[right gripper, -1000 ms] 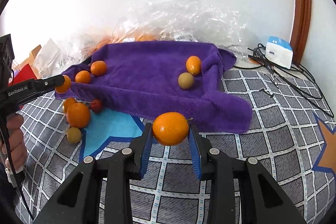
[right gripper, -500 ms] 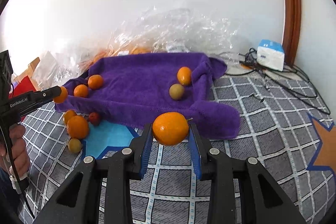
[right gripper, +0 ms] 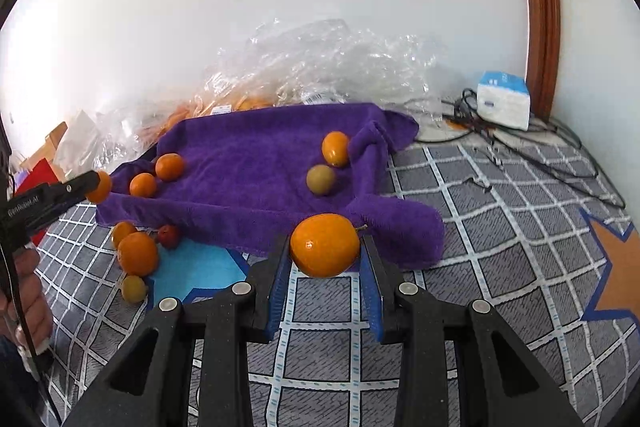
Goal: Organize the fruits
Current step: 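Carry the orange over the purple towel with the right tool while the left tool grasps a large orange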
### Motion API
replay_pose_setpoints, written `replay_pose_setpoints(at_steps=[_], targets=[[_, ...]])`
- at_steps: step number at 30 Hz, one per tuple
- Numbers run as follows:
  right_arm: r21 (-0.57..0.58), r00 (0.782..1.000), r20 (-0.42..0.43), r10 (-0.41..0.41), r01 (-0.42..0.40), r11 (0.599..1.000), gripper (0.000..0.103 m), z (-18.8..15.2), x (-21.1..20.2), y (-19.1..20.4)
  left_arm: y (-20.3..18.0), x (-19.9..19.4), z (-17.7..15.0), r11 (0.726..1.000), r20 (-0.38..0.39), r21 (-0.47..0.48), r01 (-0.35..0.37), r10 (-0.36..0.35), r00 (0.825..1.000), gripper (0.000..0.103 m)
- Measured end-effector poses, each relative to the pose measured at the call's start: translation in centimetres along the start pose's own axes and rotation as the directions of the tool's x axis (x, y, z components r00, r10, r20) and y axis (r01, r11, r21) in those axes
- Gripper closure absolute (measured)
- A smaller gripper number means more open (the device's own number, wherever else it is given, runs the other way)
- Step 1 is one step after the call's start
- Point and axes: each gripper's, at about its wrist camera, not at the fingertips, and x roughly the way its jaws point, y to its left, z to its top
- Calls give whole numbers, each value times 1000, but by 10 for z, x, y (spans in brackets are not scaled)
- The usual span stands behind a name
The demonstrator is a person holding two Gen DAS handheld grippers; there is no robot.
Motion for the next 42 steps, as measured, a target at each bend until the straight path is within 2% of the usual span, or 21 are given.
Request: replay_pose_setpoints(at_steps=[2,13,28,29,31,34,42], targets=[[5,1000,4,6,-6,1000,69,1,0,-1,3,0,1,999,0,-25,43,-43,999,74],[10,1000,11,-17,17,1000,69,6,0,2,6,-7,6,997,16,-51,53,-52,999,74],[-24,998,61,-19,21,999,69,65,6,25,9,-16,6,999,72,-35,0,3,997,74],[-26,998,59,-19,21,999,69,67,9,26,9,-13,6,999,58,-36,-31,33,998,74],[-24,998,52,-17,18,1000,69,68,16,26,12,-11,8,999,48,-53,5,-3,999,74],[-24,999,39,-18,19,1000,69,66,25,24,13,-9,8,999,44,-47,-23,25,999,74],[4,1000,-1,-21,21,1000,69,54,50,14,12,0,8,998,6,-59,-3,3,1000,74]])
